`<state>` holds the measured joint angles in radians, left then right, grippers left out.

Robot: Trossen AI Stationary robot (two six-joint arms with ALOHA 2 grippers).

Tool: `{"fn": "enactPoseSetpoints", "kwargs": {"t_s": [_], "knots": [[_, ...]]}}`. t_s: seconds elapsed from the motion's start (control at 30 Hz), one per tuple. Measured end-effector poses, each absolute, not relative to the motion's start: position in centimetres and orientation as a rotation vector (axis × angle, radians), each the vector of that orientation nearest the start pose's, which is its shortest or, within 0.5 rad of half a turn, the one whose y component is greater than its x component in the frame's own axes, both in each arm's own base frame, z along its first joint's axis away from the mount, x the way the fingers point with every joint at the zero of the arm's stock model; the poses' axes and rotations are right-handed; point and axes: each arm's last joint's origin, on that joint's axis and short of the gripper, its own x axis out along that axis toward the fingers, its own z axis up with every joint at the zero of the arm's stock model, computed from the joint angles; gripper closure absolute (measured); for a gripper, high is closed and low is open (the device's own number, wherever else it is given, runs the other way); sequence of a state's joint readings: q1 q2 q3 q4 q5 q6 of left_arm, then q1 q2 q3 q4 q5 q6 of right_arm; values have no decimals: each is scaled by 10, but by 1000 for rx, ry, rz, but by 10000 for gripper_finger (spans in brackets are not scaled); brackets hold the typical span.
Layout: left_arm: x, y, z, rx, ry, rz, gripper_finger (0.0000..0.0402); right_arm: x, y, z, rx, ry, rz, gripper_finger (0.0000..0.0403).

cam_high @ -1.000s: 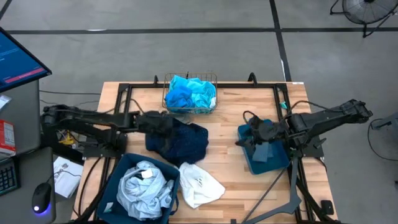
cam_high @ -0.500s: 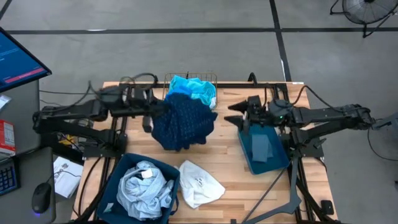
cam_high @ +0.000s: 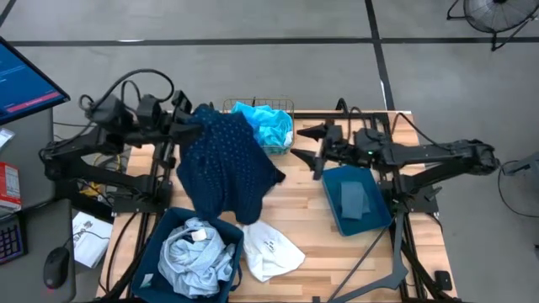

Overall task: Pick & Place Cloths
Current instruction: Put the blue patterned shirt into the blue laundry organizer

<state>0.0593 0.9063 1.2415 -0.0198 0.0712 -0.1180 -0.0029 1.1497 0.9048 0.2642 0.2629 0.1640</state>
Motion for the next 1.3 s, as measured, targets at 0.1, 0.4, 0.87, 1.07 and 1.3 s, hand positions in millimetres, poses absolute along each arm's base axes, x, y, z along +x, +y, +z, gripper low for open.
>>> {"fn": "enactPoseSetpoints", "kwargs": {"t_s": [0.1,0.4,0.87,1.07,1.3], "knots": [[168,8,476,-92,-296,-29,400,282,-8,354,70,-29,-257,78],[177,8,472,-65,-276,-24,399,352,-5,379,-32,61,-151,37],[162,-1,486,-244,-327,-271,399,433,14,398,-22,118,130,22],[141,-25,486,-543,-125,-722,400,419,15,419,-18,200,138,23],[122,-63,484,-670,-2,-931,400,404,20,435,-20,172,151,23]]}}
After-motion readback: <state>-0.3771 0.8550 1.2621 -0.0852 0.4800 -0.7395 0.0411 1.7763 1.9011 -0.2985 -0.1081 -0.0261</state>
